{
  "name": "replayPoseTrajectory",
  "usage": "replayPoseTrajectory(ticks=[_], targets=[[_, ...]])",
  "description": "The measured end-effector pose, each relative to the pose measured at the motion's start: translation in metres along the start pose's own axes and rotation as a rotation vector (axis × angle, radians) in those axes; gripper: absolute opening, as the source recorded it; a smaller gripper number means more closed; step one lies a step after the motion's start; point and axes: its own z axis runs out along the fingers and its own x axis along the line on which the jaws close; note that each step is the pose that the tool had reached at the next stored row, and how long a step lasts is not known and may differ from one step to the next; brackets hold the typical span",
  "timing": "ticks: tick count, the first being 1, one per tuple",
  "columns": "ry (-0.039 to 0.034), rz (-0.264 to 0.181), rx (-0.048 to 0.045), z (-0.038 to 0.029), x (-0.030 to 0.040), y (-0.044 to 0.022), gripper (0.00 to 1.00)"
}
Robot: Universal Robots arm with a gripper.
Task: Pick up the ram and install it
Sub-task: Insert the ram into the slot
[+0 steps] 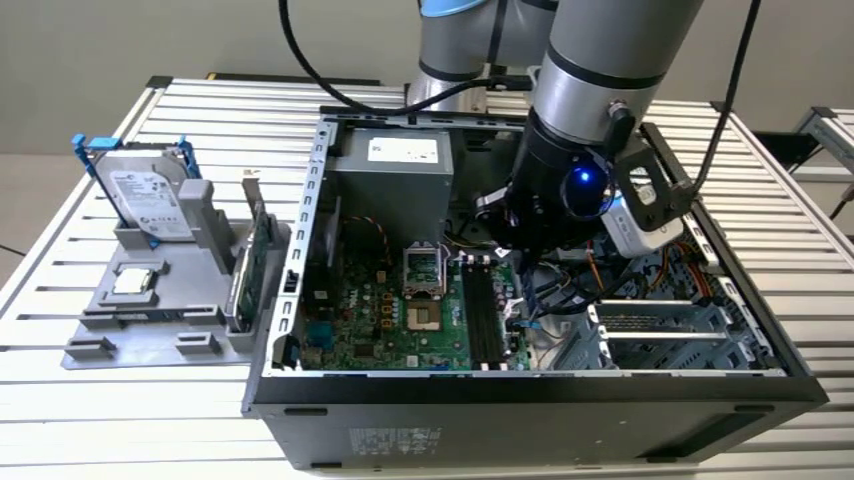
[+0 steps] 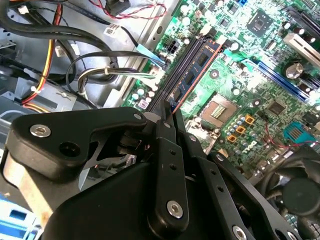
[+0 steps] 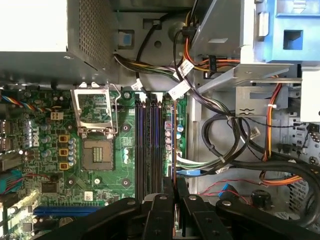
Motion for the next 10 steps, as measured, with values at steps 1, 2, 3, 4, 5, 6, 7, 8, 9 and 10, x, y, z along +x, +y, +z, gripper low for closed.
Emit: replayPoseTrajectory(ticks=[1,2,3,4,5,6,7,8,9,10], targets=[[0.0000,0.000,0.0000,0.0018,0.0002,0.0002,0.00],[0.0000,0.000,0.0000,0.0035,0.0003,0.0005,0.00],[0.0000,0.000,-0.0002,0.0072,0.0007,0.0011,0.00],[0.0000,0.000,-0.0002,0.0091,0.0010,0.0015,0.00],[0.0001,0.000,-0.0001,0.0109,0.0014,0.0016,0.00],[0.0000,0.000,0.0000,0.0126,0.0017,0.0017,0.00],[0.0000,0.000,-0.0001,0.0153,0.0020,0.0018,0.00],[0.0004,0.000,-0.0001,0.0159,0.0021,0.0018,0.00],[0.0016,0.000,0.0001,0.0159,0.0021,0.0018,0.00],[0.0017,0.000,0.0001,0.0159,0.0021,0.0018,0.00]])
